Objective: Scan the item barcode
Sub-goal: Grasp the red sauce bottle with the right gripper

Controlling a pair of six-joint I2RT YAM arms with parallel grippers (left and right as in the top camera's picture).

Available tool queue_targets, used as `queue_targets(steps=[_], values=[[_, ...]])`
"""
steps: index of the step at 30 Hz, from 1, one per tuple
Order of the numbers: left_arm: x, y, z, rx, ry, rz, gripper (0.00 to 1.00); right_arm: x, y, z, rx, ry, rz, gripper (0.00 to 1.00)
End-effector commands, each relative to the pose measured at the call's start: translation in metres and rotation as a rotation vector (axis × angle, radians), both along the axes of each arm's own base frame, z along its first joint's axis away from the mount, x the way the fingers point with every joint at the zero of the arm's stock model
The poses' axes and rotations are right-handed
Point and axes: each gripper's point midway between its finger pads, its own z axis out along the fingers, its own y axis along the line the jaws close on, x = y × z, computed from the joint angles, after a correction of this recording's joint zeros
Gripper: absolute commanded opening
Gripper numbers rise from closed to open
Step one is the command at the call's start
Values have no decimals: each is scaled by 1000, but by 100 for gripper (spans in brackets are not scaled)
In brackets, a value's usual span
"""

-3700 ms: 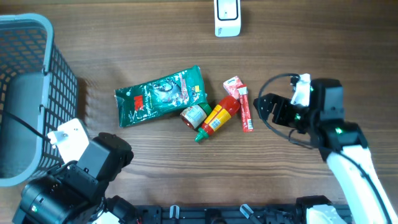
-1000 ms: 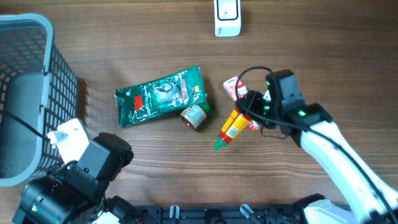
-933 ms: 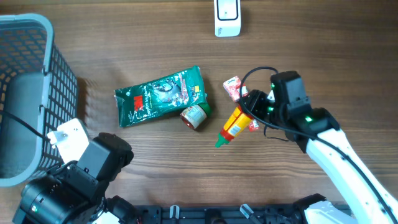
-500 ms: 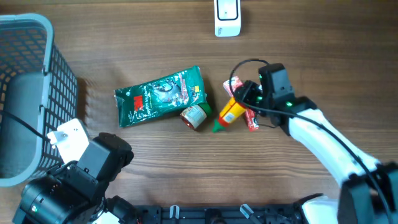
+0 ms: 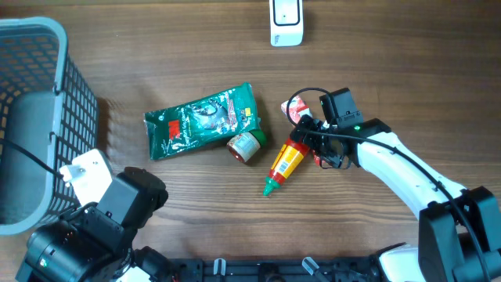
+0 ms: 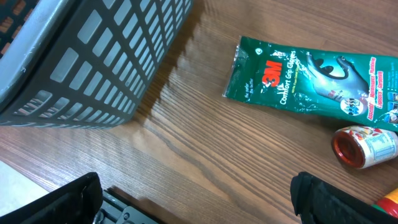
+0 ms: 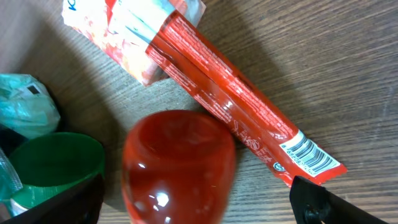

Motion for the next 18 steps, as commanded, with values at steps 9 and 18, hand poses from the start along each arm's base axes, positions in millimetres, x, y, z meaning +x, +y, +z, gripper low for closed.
queue_targets(steps=[9, 18], values=[[0, 4, 1, 4, -13, 30, 100, -35, -25, 67, -73, -64, 31, 62], [0, 4, 1, 4, -13, 30, 100, -39, -32, -6, -142, 43, 29, 7]])
